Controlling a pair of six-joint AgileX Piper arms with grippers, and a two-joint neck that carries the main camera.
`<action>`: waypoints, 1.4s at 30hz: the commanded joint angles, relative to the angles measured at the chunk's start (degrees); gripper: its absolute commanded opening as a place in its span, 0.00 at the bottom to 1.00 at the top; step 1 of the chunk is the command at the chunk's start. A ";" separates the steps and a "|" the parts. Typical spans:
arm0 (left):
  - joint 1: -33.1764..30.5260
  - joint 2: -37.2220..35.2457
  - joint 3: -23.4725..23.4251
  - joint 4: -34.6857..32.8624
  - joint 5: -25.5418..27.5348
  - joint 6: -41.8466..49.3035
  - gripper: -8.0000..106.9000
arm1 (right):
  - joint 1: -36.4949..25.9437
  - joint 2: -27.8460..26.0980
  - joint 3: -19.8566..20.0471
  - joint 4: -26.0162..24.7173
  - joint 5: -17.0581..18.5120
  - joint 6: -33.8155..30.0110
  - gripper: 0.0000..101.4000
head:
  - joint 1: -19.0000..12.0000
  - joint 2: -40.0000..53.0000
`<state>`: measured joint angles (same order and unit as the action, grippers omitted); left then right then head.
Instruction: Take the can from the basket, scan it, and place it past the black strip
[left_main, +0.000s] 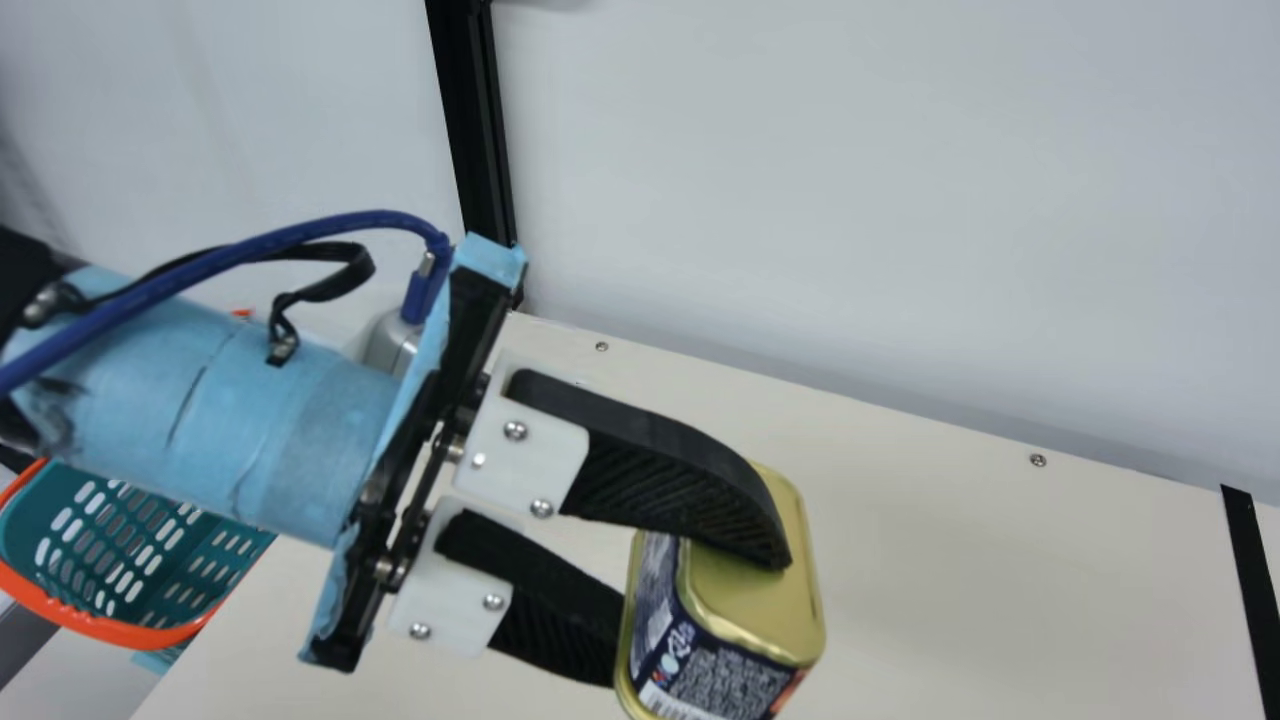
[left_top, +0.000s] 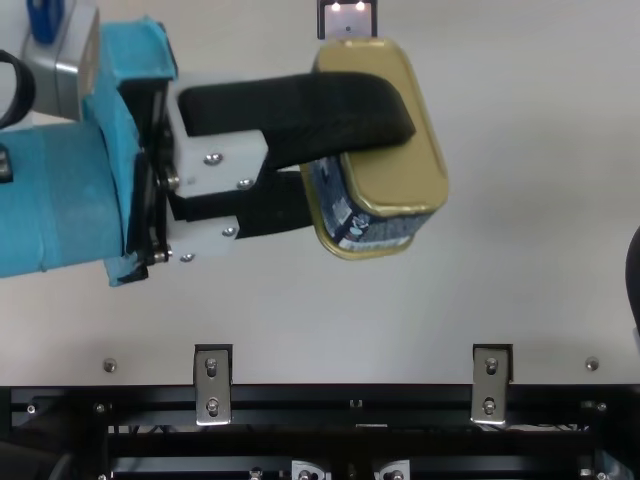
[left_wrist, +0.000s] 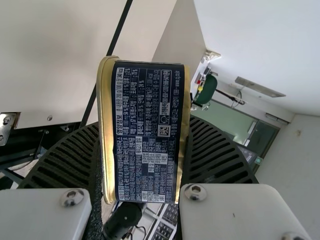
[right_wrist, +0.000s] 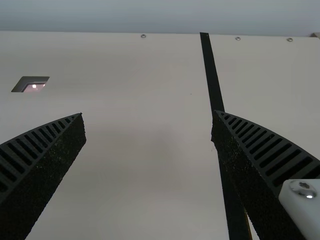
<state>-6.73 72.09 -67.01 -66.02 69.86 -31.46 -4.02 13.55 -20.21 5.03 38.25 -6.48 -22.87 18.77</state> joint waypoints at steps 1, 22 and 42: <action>0.00 0.00 0.00 0.00 0.00 0.00 0.16 | 0.00 0.00 0.00 0.00 0.00 0.00 1.00 | -1.98 2.32; 0.00 0.00 0.00 0.00 0.00 0.00 0.16 | 0.00 0.00 0.00 0.00 0.00 0.00 1.00 | 8.56 -10.31; 0.00 0.00 0.00 0.00 0.00 0.00 0.16 | 0.00 0.00 0.00 0.00 0.00 0.00 1.00 | 10.43 -13.04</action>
<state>-6.73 72.09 -67.01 -66.02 69.86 -31.46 -4.02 13.55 -20.21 5.03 38.25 -6.48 -12.32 6.45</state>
